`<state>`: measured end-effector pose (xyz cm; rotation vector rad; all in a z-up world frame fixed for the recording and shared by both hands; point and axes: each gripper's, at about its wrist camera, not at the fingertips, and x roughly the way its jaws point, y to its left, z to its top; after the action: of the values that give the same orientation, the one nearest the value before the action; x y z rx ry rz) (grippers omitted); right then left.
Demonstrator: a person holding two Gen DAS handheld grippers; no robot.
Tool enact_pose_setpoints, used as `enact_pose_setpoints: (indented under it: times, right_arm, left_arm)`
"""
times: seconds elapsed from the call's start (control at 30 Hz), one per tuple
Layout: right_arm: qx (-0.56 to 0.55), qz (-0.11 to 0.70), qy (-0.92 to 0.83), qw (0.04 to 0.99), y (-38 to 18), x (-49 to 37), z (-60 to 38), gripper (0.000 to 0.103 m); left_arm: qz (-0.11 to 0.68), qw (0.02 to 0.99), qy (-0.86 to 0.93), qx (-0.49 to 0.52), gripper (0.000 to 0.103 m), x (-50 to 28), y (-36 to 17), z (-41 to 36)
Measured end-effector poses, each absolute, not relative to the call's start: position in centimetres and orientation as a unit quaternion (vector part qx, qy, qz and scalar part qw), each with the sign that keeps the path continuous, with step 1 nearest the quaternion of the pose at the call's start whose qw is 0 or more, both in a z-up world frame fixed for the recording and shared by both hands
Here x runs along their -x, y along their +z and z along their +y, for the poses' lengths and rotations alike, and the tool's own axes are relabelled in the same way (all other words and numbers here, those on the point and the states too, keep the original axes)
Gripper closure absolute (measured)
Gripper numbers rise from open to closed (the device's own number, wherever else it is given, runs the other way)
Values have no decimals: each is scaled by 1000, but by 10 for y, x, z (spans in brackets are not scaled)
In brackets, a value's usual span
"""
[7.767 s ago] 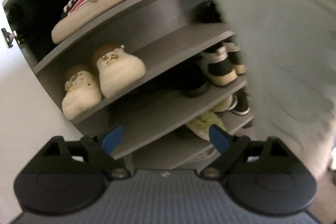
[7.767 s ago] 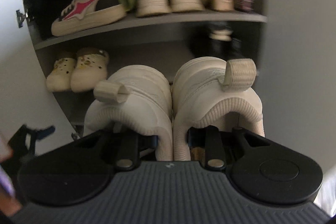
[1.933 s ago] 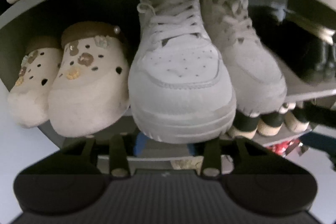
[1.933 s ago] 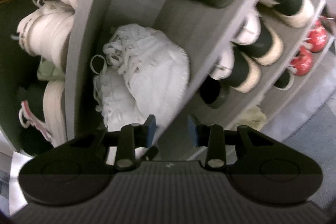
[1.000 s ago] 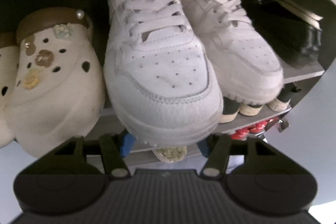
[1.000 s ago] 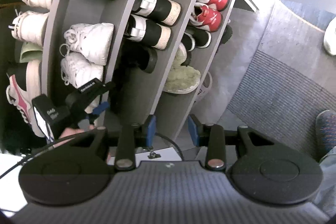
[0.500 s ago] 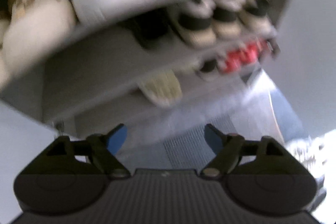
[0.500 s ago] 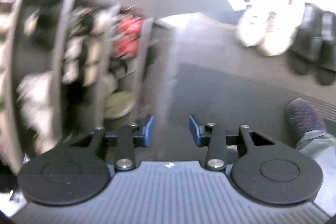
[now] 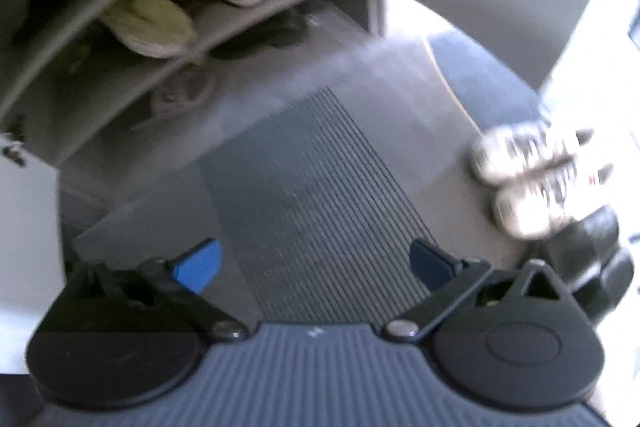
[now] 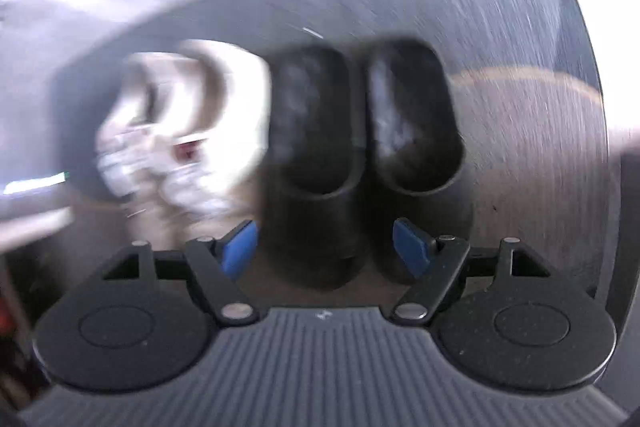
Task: Organize scattered shoes
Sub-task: 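Grasp both black slide sandals together with the right gripper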
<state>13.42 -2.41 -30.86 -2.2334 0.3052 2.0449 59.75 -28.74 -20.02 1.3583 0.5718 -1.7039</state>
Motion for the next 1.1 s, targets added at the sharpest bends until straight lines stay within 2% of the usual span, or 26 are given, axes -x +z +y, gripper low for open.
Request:
enact_pose_setpoints:
  times: [0.13, 0.23, 0.33, 0.37, 0.4, 0.47, 0.5, 0.83, 0.97, 1.1]
  right_arm:
    - [754, 81, 647, 76, -388, -122, -10, 26]
    - [763, 86, 637, 68, -415, -126, -12, 26]
    - [766, 22, 639, 63, -428, -132, -23, 30]
    - [767, 23, 639, 59, -429, -133, -24, 50]
    - [762, 30, 644, 56, -427, -137, -25, 56]
    - [754, 26, 656, 37, -421, -142, -30, 83]
    - [753, 25, 657, 35, -419, -143, -30, 85]
    - [734, -19, 679, -10, -329, -197, -24, 88]
    - [730, -66, 678, -61, -294, -240, -32, 88]
    - [722, -139, 658, -163, -253, -301, -72, 88]
  left_arm:
    - [241, 455, -659, -549, 3, -608, -211, -283]
    - [255, 461, -650, -548, 3, -620, -216, -284]
    - [248, 473, -643, -549, 3, -627, -219, -284]
    - [249, 476, -639, -550, 3, -628, -221, -284]
    - [250, 480, -635, -551, 3, -630, -223, -284]
    - [254, 479, -634, -551, 3, -631, -224, -287]
    - [255, 476, -636, -551, 3, -631, -224, -291]
    - [239, 479, -639, -552, 3, -629, -212, -271]
    - [221, 490, -638, -552, 3, -643, -198, -264]
    - [208, 520, -629, -539, 3, -674, -176, -272]
